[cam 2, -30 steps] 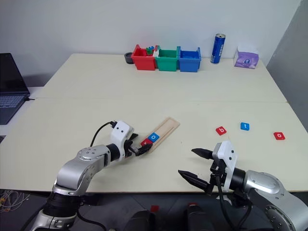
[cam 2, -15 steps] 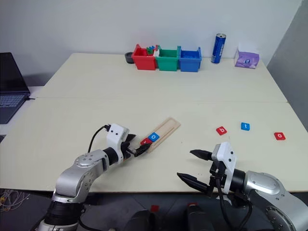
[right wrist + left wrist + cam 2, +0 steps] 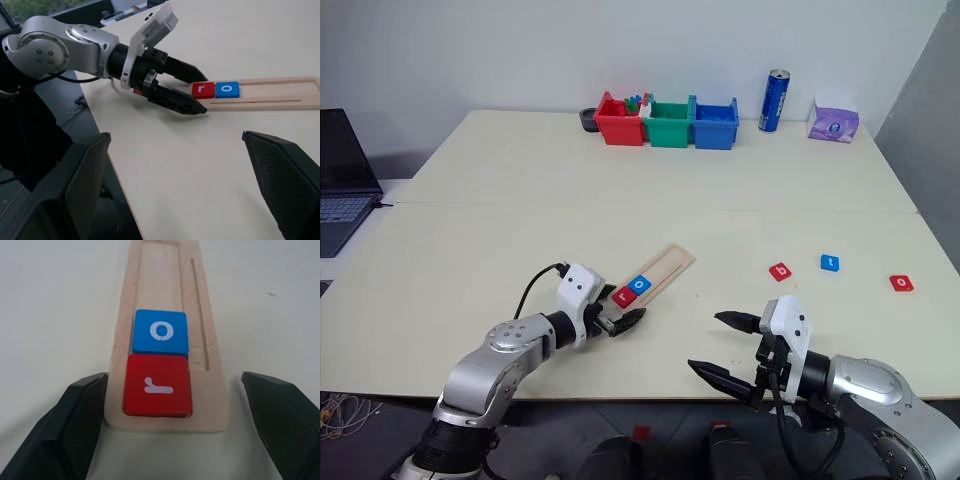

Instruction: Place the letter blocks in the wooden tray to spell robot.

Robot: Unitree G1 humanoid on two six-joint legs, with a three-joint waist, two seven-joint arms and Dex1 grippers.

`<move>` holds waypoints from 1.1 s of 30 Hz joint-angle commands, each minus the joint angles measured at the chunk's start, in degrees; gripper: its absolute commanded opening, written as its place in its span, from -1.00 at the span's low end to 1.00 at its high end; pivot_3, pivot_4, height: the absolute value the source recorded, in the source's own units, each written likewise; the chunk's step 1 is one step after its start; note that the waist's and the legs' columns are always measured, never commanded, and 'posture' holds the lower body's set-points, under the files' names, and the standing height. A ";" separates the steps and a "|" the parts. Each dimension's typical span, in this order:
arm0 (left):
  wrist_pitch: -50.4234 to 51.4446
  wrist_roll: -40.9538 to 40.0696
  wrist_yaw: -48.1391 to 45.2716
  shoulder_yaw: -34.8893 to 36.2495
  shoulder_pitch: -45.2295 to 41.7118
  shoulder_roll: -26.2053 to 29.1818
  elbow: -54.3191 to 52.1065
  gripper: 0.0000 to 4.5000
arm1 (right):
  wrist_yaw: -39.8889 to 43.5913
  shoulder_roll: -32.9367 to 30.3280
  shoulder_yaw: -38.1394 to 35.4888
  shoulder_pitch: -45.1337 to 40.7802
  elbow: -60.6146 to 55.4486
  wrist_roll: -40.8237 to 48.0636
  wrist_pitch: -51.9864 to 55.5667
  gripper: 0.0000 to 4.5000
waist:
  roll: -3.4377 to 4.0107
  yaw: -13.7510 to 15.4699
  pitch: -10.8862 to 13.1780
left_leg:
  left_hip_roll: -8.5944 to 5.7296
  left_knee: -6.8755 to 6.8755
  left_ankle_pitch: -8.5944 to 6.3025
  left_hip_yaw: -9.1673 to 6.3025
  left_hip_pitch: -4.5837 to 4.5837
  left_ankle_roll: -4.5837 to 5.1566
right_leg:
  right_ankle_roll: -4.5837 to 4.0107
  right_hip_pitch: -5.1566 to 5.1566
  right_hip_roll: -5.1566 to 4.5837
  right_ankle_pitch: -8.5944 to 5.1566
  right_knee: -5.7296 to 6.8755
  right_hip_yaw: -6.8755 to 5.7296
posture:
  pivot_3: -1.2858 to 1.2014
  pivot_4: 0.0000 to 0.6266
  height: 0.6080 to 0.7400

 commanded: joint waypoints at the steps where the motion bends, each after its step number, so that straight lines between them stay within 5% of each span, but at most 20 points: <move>1: 1.10 1.36 0.68 -0.63 -1.05 0.80 -1.15 0.99 | -0.05 -0.42 -0.11 0.19 -3.25 0.67 -0.61 1.00 | 0.00 0.00 0.00 | 0.00 0.00 0.00 0.00 0.00 0.00 | 0.00 0.00 0.00 0.00 0.00 0.00 | 0.03 -0.52 1.00; 16: 14.19 -0.45 3.12 -1.62 -2.54 -1.04 -2.72 0.99 | -0.58 -0.13 -0.50 2.19 -4.22 1.02 -0.67 1.00 | 0.01 -0.01 -0.04 | -0.01 0.00 0.00 -0.01 0.05 0.00 | 0.00 0.02 0.00 0.00 0.02 -0.02 | 0.03 -0.52 1.00; 21: 14.58 -0.12 2.84 -1.76 -2.90 -0.15 -2.28 0.51 | -0.71 0.15 0.09 1.70 -4.20 1.19 -0.50 1.00 | 0.01 0.00 -0.04 | -0.01 0.00 0.00 -0.02 0.06 0.00 | 0.00 0.02 0.00 0.00 0.02 -0.02 | 0.03 -0.52 1.00; 29: 13.10 -0.74 0.74 -0.75 -2.96 1.86 -0.87 0.51 | -0.02 -0.89 -0.29 1.02 -2.98 -0.67 -1.29 1.00 | 0.01 -0.09 -0.05 | -0.01 -0.01 0.00 -0.01 0.07 0.00 | 0.00 0.02 0.01 0.00 0.01 -0.01 | 0.03 -0.52 1.00; 33: 7.97 -1.60 -7.81 -3.24 -3.25 6.72 0.51 0.51 | 2.38 -4.75 -3.46 -0.17 -0.52 -2.14 -1.58 1.00 | 0.01 -0.16 -0.05 | -0.02 -0.02 0.00 0.00 0.10 0.00 | 0.00 0.02 0.03 0.00 0.02 -0.04 | 0.03 -0.52 1.00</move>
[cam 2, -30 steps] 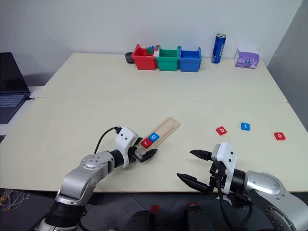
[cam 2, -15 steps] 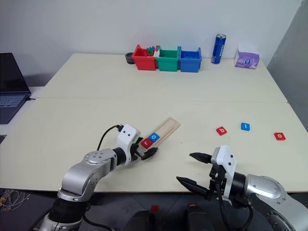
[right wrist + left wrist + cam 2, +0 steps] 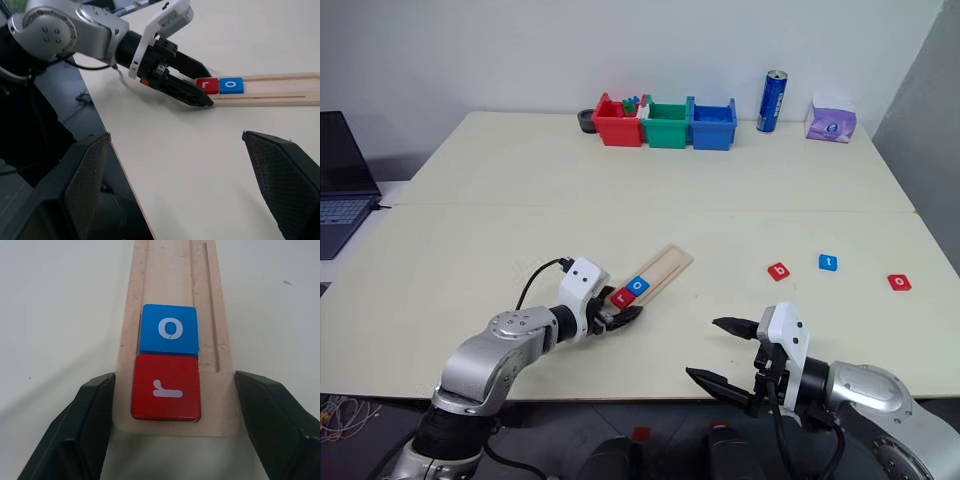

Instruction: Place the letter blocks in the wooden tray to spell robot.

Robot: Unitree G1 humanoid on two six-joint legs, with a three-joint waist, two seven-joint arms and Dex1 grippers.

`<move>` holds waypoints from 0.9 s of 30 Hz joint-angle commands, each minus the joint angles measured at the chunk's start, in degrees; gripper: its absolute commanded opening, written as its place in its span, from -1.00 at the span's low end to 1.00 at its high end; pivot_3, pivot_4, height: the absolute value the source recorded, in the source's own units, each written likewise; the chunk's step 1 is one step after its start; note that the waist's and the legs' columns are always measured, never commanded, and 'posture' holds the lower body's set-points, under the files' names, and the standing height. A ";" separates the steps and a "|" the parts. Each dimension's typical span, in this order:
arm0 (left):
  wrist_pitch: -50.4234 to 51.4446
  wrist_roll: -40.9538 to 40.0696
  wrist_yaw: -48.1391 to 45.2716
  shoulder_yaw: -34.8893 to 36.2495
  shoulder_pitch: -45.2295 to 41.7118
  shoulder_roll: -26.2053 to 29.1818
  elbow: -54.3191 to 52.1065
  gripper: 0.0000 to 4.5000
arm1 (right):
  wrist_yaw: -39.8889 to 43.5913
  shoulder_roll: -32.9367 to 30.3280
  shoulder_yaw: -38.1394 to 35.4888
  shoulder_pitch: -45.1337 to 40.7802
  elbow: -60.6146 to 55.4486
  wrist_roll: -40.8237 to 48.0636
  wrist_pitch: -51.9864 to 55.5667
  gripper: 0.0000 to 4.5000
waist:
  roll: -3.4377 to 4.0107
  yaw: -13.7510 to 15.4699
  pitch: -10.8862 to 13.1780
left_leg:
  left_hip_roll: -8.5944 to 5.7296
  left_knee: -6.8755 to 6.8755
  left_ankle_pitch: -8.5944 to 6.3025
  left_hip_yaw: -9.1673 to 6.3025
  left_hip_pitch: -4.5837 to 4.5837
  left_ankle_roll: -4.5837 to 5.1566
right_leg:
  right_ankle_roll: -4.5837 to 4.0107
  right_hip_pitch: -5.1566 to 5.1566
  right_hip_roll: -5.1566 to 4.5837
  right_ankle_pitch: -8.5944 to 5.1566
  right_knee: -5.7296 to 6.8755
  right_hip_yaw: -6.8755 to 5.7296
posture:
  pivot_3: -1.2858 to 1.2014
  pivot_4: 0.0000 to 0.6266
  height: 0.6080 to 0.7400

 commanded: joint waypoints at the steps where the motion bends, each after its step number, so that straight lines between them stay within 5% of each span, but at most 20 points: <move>1: -5.17 -0.02 -9.48 -4.26 0.38 5.09 2.99 0.51 | 2.84 -3.55 -4.36 -1.58 1.43 -0.74 -1.42 1.00 | 0.00 0.04 0.00 | 0.00 0.00 0.00 0.01 0.00 0.00 | 0.00 0.00 0.00 0.00 -0.01 -0.02 | 0.03 -0.52 1.00; 9: -22.75 3.57 -28.43 -12.44 -6.13 10.72 12.61 0.51 | 6.27 -11.20 -9.86 -0.69 2.60 -1.02 0.83 1.00 | -0.01 0.53 0.00 | -0.02 0.00 -0.01 0.07 -0.13 0.01 | -0.04 -0.01 -0.03 -0.03 -0.10 -0.13 | 0.03 -0.52 1.00; 18: -31.23 6.67 -38.65 -17.38 -14.45 6.08 22.09 0.51 | 8.30 -14.12 -20.30 9.51 -2.59 2.27 5.52 1.00 | -0.02 0.95 0.01 | -0.05 0.04 -0.01 0.08 -0.22 0.03 | -0.01 -0.01 -0.04 -0.04 -0.16 -0.15 | 0.03 -0.52 1.00; 27: -35.19 9.80 -41.62 -18.97 -17.58 2.08 27.14 0.51 | 8.76 -14.32 -22.06 12.66 -2.18 -1.29 4.44 1.00 | -0.03 0.92 0.01 | -0.09 0.09 -0.01 0.09 -0.19 0.03 | 0.00 -0.01 -0.01 -0.04 -0.08 -0.16 | 0.03 -0.52 1.00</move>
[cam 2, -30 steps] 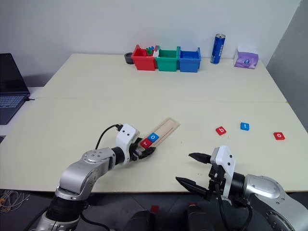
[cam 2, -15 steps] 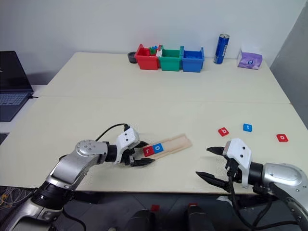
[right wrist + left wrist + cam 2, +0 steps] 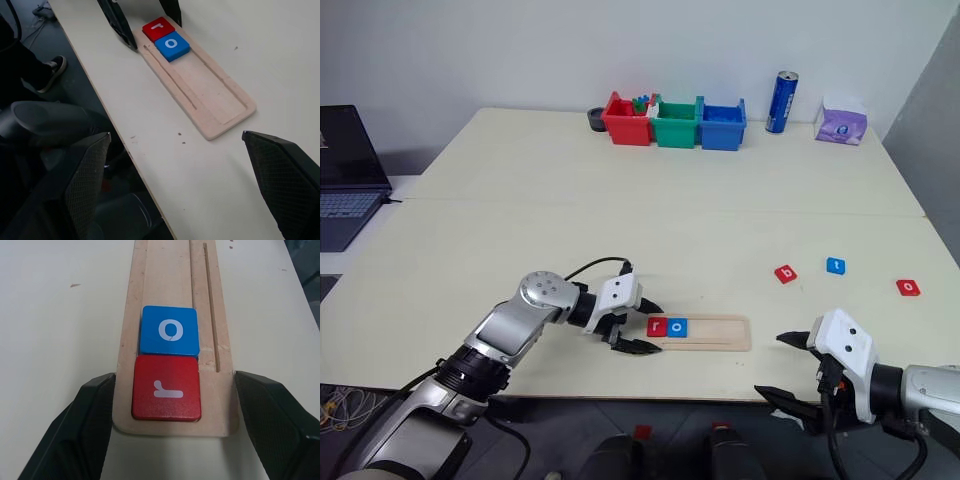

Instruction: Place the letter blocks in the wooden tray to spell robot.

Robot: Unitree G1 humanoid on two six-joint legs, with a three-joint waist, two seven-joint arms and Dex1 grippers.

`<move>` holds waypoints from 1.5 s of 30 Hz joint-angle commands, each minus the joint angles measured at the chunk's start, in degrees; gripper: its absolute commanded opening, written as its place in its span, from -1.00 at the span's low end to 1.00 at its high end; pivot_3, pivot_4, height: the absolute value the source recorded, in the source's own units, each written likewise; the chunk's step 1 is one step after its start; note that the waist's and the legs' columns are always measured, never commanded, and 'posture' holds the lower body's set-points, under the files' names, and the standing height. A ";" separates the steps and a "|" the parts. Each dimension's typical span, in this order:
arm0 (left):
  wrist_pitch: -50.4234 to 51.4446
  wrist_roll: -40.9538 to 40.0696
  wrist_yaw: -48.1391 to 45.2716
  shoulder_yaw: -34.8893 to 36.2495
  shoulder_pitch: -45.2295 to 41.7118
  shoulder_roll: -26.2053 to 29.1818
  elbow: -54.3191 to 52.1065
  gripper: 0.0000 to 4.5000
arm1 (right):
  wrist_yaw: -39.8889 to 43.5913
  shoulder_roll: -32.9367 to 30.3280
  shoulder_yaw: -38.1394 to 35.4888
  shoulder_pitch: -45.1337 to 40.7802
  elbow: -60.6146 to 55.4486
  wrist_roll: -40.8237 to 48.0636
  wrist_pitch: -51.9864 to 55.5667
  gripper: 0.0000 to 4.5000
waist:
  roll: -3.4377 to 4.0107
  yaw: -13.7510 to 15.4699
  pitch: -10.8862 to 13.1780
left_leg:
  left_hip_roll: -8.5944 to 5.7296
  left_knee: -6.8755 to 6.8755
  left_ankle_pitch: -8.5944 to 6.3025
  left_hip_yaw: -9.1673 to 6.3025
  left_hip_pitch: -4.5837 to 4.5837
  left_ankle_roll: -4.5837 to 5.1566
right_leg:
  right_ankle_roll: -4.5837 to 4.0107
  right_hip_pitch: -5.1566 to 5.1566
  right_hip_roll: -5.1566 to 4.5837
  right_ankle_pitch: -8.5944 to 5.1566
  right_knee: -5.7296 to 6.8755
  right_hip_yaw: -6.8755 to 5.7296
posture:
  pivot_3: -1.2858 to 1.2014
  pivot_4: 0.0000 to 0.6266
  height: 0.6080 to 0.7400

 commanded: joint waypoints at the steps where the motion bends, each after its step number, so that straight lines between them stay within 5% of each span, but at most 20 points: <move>1: -0.31 1.58 -0.69 -2.01 -0.83 -2.18 1.08 0.51 | 0.89 -0.32 -2.31 0.35 -0.90 -0.50 -0.73 1.00 | 0.00 0.10 0.00 | 0.00 0.00 0.00 -0.02 -0.01 0.00 | 0.00 0.00 0.00 0.00 0.00 0.00 | 0.03 -0.52 1.00; 17: 2.34 6.04 3.32 -2.08 -5.09 -10.37 5.58 0.51 | 3.54 -0.51 -4.90 1.58 1.00 -2.18 -0.84 1.00 | -0.01 0.46 -0.01 | -0.08 0.05 0.00 0.00 -0.01 0.00 | 0.03 0.02 0.00 0.02 0.01 0.01 | 0.03 -0.52 1.00; 21: 3.30 5.89 2.31 -1.98 -5.17 -10.20 5.47 0.51 | 3.47 -0.14 -4.12 1.11 0.68 -2.38 -0.87 1.00 | -0.01 0.46 -0.01 | -0.08 0.05 0.00 -0.01 0.00 0.00 | 0.03 0.02 0.01 0.02 0.02 0.00 | 0.03 -0.52 1.00; 25: 3.92 5.65 2.14 -1.61 -5.13 -10.06 5.01 0.99 | 3.35 -0.11 -3.57 0.33 0.79 -2.22 -0.77 1.00 | -0.01 0.45 0.00 | -0.08 0.05 0.00 0.00 0.02 0.00 | 0.03 0.02 0.02 0.02 0.04 0.00 | 0.03 -0.52 1.00; 45: 2.04 -0.05 0.53 5.73 -0.96 -3.28 -1.69 0.99 | -3.61 4.39 -4.78 -8.16 2.71 3.04 2.57 1.00 | -0.03 -0.36 0.01 | 0.03 0.02 0.00 -0.04 0.01 0.00 | 0.03 0.01 0.08 0.02 0.06 0.02 | 0.03 -0.52 1.00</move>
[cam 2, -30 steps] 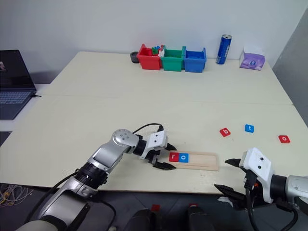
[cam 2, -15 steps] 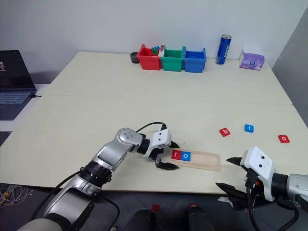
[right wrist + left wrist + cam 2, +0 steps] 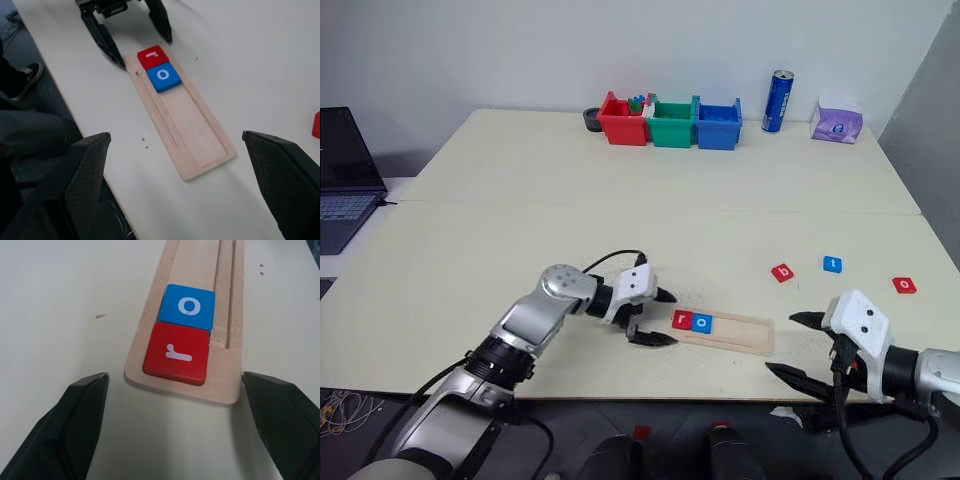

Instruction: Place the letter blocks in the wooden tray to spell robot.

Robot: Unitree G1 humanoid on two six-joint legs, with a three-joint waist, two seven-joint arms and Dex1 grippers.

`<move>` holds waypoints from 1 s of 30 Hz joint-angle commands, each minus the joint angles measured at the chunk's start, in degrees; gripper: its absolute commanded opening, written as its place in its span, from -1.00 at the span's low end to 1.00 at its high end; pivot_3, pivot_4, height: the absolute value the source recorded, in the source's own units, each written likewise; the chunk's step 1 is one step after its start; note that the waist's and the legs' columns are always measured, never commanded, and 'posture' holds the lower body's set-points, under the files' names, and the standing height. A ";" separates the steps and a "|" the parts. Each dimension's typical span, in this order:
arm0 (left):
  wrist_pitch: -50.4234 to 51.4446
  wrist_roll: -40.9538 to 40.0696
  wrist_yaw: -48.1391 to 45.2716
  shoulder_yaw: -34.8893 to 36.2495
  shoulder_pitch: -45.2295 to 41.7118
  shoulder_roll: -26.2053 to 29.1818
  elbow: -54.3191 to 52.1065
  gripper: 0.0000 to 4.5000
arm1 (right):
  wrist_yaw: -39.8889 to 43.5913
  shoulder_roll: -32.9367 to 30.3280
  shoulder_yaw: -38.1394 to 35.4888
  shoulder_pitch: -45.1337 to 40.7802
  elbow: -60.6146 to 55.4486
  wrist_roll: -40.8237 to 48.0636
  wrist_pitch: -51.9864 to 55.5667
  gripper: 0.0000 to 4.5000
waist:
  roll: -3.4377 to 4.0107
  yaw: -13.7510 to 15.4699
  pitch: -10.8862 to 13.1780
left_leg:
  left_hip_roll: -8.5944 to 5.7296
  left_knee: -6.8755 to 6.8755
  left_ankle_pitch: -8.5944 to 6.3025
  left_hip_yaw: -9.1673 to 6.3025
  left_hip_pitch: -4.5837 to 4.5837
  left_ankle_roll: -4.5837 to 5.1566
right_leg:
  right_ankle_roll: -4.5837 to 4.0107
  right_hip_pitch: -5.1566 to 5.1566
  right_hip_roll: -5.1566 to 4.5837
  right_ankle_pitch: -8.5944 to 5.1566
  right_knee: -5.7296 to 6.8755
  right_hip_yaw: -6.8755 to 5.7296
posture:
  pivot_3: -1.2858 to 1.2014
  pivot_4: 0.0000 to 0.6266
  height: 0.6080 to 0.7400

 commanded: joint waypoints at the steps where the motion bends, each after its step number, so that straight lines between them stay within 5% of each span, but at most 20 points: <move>1: 0.88 -3.48 -1.31 3.66 1.37 2.29 -5.39 0.99 | -4.86 2.71 -1.75 -2.99 0.03 2.87 1.66 1.00 | 0.00 -0.28 0.00 | 0.02 0.00 0.00 0.00 0.00 0.00 | 0.00 0.00 0.00 0.00 0.00 0.01 | 0.03 -0.52 1.00; 6: 4.20 -7.70 -2.93 6.12 4.44 5.28 -11.21 0.99 | -13.55 7.64 0.52 -7.90 0.69 6.30 6.52 1.00 | 0.02 -0.43 0.00 | 0.08 -0.03 0.00 -0.03 0.00 0.00 | -0.01 -0.01 -0.03 0.00 0.01 0.05 | 0.03 -0.52 1.00; 14: 4.68 -12.15 -3.19 10.74 6.45 9.46 -14.81 0.99 | -31.69 15.37 15.39 -23.76 15.15 -8.99 10.44 1.00 | 0.01 -0.82 0.00 | 0.05 -0.03 0.00 0.04 0.08 0.00 | -0.04 -0.04 -0.03 0.02 0.06 0.12 | 0.03 -0.52 1.00; 30: 2.78 -15.21 -3.32 13.30 7.45 10.38 -14.96 0.99 | -29.37 22.80 21.42 -39.34 43.27 -18.28 4.85 1.00 | 0.02 -0.63 0.00 | 0.07 -0.06 0.00 0.03 -0.28 0.01 | -0.34 -0.30 -0.07 0.14 0.03 0.03 | 0.03 -0.52 1.00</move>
